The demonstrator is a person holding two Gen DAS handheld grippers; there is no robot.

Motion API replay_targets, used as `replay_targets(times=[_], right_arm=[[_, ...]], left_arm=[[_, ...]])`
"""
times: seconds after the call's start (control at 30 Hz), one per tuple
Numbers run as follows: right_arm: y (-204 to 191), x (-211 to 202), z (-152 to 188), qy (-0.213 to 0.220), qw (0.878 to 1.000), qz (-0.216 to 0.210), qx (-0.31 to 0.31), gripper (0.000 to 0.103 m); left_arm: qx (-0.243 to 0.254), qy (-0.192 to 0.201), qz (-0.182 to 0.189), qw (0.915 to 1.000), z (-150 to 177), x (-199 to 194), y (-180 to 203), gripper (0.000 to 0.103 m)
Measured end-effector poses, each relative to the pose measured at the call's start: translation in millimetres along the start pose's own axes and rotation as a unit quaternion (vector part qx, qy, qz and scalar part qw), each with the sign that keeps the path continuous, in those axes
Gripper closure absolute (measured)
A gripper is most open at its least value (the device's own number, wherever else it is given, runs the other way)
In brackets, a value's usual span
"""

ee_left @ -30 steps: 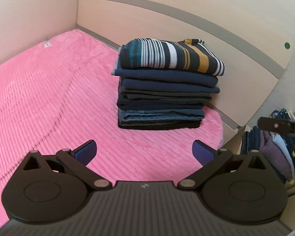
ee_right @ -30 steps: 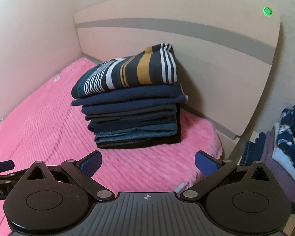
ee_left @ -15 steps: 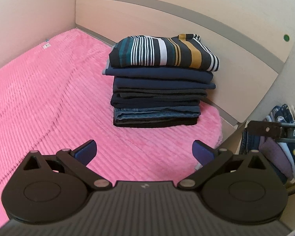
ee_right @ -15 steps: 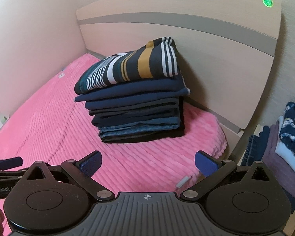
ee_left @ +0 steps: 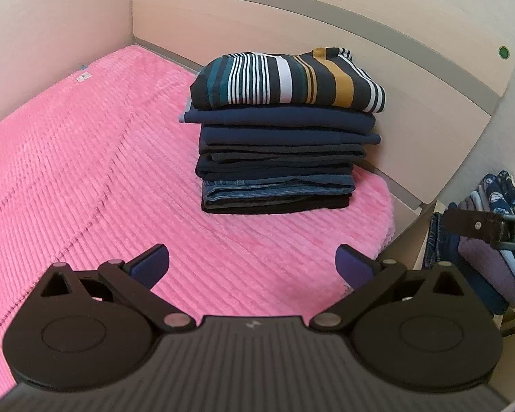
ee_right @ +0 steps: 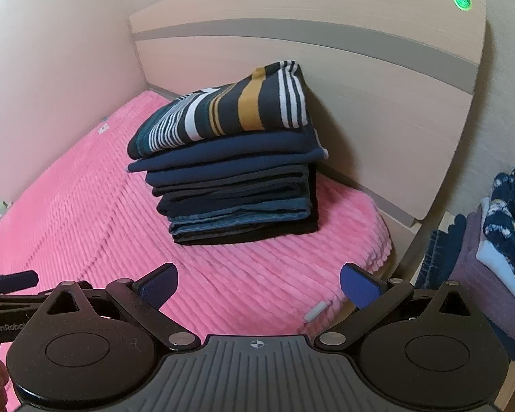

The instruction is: Fold clothes

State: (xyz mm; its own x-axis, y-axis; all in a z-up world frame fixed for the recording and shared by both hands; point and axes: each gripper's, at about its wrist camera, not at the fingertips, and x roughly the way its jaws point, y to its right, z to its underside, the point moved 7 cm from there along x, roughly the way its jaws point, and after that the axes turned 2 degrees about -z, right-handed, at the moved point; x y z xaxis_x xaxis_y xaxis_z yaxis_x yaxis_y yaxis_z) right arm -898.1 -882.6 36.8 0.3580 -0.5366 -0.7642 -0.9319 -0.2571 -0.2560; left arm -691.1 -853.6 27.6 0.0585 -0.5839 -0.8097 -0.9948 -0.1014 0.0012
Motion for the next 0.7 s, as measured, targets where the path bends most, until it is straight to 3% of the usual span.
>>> replay_targets(times=[0.7], right_arm=[[-25.4,5.3,5.1,-0.002,0.998,0.015,-0.067,0.000]], left_arm=[[0.006,0.001,-0.014,0.9999,7.5,-1.1,-9.3,0.001]])
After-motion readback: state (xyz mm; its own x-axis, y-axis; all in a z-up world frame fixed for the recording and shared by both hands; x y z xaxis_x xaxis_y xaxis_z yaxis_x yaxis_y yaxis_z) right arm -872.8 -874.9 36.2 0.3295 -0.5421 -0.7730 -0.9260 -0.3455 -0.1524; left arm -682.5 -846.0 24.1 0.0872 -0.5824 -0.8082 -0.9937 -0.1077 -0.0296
